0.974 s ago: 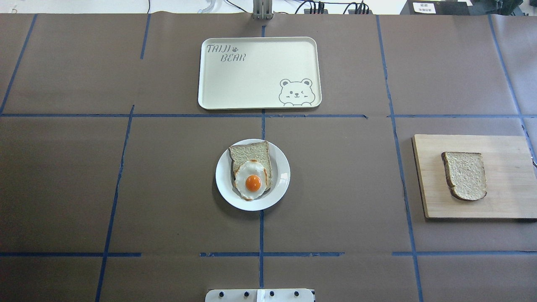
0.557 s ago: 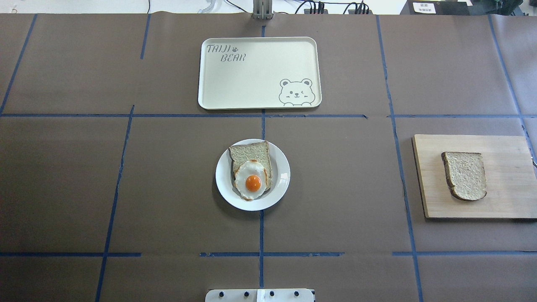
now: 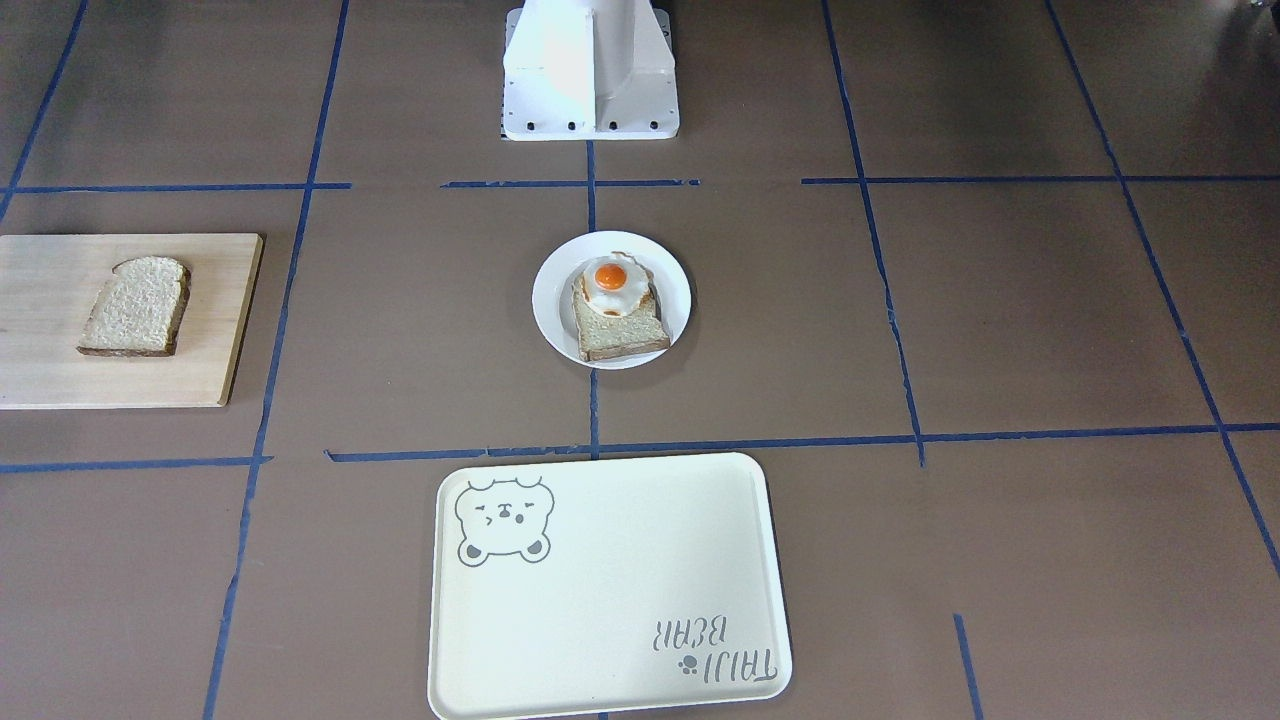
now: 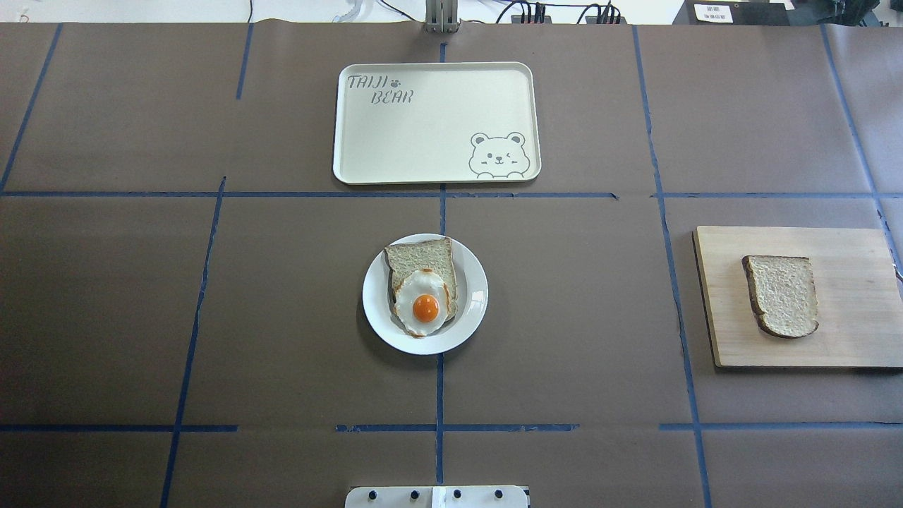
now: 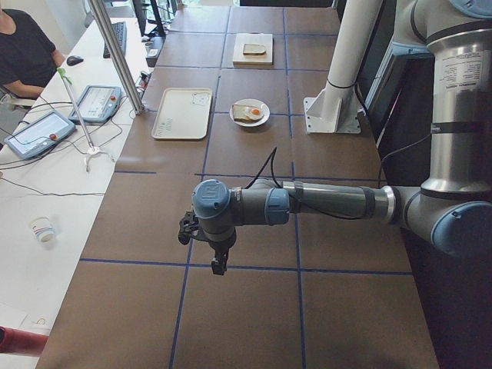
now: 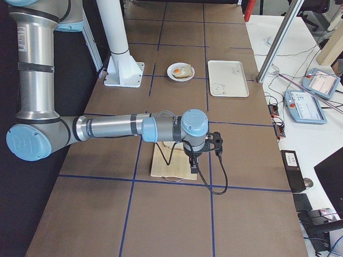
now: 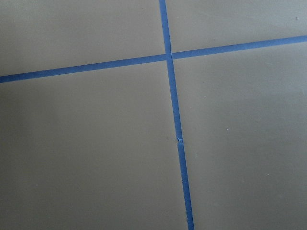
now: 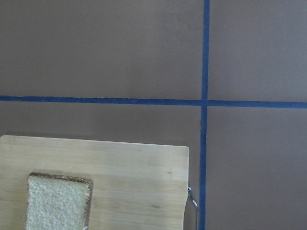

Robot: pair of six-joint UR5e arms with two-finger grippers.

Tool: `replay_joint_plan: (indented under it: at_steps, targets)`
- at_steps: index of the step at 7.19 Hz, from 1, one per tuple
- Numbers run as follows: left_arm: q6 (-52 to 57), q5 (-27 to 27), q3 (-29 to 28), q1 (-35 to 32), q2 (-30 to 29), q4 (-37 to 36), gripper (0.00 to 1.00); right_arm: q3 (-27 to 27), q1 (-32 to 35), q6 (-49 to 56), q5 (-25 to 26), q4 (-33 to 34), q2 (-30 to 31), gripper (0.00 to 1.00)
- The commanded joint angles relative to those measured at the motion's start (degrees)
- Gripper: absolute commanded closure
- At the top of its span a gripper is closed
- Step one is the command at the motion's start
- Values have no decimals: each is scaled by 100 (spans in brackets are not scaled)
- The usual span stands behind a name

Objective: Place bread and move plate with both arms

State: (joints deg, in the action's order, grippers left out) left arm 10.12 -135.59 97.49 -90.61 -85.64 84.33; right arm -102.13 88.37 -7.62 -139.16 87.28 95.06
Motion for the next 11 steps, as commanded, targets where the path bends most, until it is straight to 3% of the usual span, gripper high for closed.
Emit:
replay_joint_plan:
  at_steps: [1,2,5,8,11]
  targets:
    - [-1,-3,24,0,3,-5,0,-35,-729,-1848,99,-1767,476,0]
    - [-1,6,24,0,3,-4,0,-35,-1099,-2614,117,-2263,556,0]
    - [-1,-12,33,0,3,-4,0,-26,-2329,-3875,897,-3136,724,0]
    - [-1,-3,24,0,3,13,0,175,-3131,-4001,1276,-3182,707,0]
    - [8,-3,24,0,3,22,0,404,-3325,-3993,1260,-3191,619,0]
